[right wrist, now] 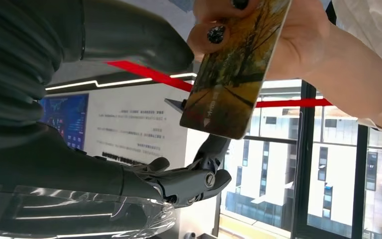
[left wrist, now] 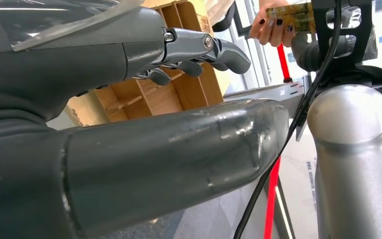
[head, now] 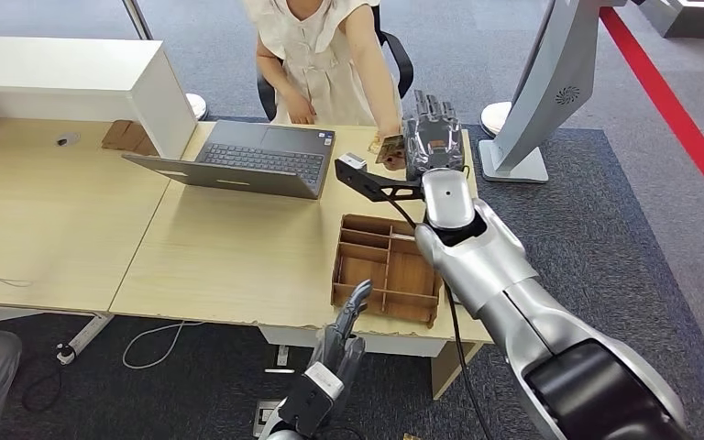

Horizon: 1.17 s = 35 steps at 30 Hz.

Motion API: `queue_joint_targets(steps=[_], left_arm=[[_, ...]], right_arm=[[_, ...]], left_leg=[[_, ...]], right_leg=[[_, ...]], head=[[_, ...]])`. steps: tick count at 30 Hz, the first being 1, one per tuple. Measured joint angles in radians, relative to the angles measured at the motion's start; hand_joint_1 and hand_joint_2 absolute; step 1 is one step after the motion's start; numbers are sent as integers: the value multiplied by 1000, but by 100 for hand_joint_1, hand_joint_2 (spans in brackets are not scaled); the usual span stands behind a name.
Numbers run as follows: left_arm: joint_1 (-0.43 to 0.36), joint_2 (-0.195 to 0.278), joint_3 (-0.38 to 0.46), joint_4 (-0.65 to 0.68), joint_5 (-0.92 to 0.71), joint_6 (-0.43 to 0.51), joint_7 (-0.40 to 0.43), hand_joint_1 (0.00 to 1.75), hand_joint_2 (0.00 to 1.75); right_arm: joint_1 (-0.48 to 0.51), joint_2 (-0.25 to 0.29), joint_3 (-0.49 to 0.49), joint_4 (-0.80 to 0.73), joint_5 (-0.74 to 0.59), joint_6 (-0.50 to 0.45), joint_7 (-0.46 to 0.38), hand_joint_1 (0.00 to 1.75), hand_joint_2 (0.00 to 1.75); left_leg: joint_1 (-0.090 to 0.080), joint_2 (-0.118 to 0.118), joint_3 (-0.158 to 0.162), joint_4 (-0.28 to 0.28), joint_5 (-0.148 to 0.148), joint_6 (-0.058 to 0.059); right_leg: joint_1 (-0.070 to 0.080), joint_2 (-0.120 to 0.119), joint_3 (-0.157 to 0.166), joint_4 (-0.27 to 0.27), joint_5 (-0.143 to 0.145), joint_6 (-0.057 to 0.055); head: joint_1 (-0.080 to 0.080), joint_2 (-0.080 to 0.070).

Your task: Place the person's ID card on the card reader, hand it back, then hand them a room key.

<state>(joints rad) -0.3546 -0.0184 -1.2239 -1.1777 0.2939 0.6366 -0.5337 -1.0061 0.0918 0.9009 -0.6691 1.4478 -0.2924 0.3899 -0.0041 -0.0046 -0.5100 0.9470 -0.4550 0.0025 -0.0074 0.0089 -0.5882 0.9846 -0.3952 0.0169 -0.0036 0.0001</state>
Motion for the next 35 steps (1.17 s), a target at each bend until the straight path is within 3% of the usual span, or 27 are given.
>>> queue_joint_targets(steps=[7,12,19,25,35], left_arm=[[-8,3,-19,-3,2,23,8,0,0],[0,8,-8,-25,-76,40,8,0,0],[87,29,131,-122,-343,43,47,0,0],[222,53,323,-277,-489,44,97,0,0],[409,89,537,-512,-568,44,154,0,0]], right_arm=[[-4,2,-3,-3,0,-63,8,0,175],[4,-8,-28,-58,-68,-164,1,0,175],[72,-45,-101,-231,-289,-321,-42,0,175],[219,-115,-168,-447,-504,-400,-115,0,175],[617,-200,-310,-783,-914,-410,-403,0,175]], left_leg=[[0,0,0,0,0,0],[0,0,0,0,0,0],[0,0,0,0,0,0],[0,0,1,0,0,0],[0,0,1,0,-2,0]], right_leg=[[0,0,0,0,0,0],[0,0,0,0,0,0],[0,0,0,0,0,0],[0,0,0,-1,0,0],[1,0,1,-1,-2,0]], head=[[0,0],[0,0],[0,0],[0,0],[0,0]])
